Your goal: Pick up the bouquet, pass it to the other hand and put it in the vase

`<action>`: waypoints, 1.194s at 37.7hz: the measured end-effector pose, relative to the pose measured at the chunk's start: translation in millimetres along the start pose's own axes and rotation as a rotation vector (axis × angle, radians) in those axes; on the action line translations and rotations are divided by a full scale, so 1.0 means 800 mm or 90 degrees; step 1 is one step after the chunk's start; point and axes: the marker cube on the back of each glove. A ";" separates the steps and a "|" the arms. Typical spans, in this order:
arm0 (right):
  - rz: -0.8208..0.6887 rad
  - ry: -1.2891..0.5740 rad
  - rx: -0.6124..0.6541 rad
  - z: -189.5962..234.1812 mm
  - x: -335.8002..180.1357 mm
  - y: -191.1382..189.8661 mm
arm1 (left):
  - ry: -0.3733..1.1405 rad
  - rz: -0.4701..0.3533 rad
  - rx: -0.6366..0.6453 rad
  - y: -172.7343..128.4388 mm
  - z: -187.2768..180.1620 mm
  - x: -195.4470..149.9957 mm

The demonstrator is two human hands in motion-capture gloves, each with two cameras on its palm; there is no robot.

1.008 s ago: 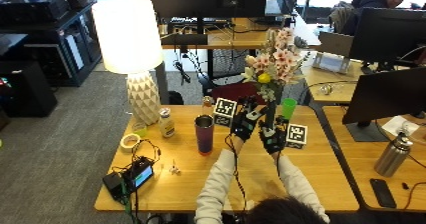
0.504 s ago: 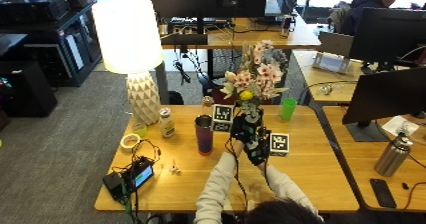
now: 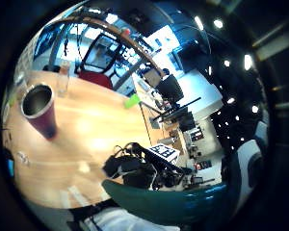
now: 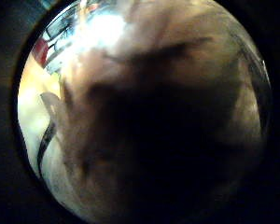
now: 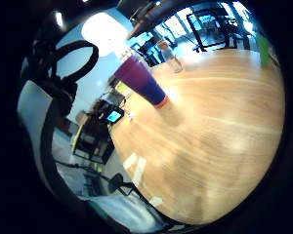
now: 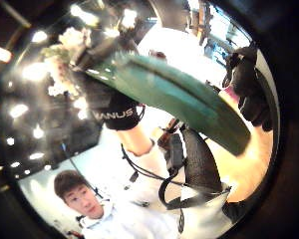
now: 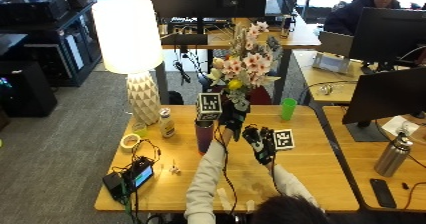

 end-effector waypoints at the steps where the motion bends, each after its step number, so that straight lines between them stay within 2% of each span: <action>1: 0.001 0.006 0.011 -0.009 0.003 -0.002 | -0.036 -0.043 0.009 -0.004 -0.008 0.001; 3: 0.000 0.000 0.031 -0.026 0.005 -0.007 | -0.088 -0.063 0.036 -0.017 -0.024 0.009; 6: -0.029 0.058 0.050 -0.052 0.019 -0.015 | -0.114 -0.046 0.071 -0.035 -0.043 0.023; 9: 0.028 0.071 0.070 -0.069 0.022 -0.013 | -0.123 -0.035 0.104 -0.057 -0.062 0.025; 12: 0.080 0.042 0.084 -0.080 0.028 -0.009 | -0.131 -0.022 0.140 -0.081 -0.078 0.009; 16: 0.064 0.036 0.089 -0.095 0.044 -0.011 | -0.144 -0.029 0.181 -0.103 -0.097 -0.012; 20: 0.059 0.011 0.092 -0.099 0.029 -0.010 | -0.162 -0.047 0.210 -0.121 -0.116 -0.042; 28: 0.052 0.108 0.100 -0.099 -0.031 -0.002 | -0.148 -0.103 0.234 -0.134 -0.138 -0.104; 34: 0.079 0.110 0.101 -0.103 -0.024 -0.001 | -0.154 -0.112 0.241 -0.140 -0.147 -0.154; 40: 0.093 0.140 0.105 -0.109 -0.006 -0.005 | -0.158 -0.093 0.250 -0.130 -0.155 -0.145; 43: 0.074 0.143 0.102 -0.110 -0.001 -0.007 | -0.163 -0.127 0.244 -0.127 -0.157 -0.165; 45: 0.064 0.153 0.101 -0.111 0.003 -0.008 | -0.157 -0.119 0.239 -0.125 -0.161 -0.182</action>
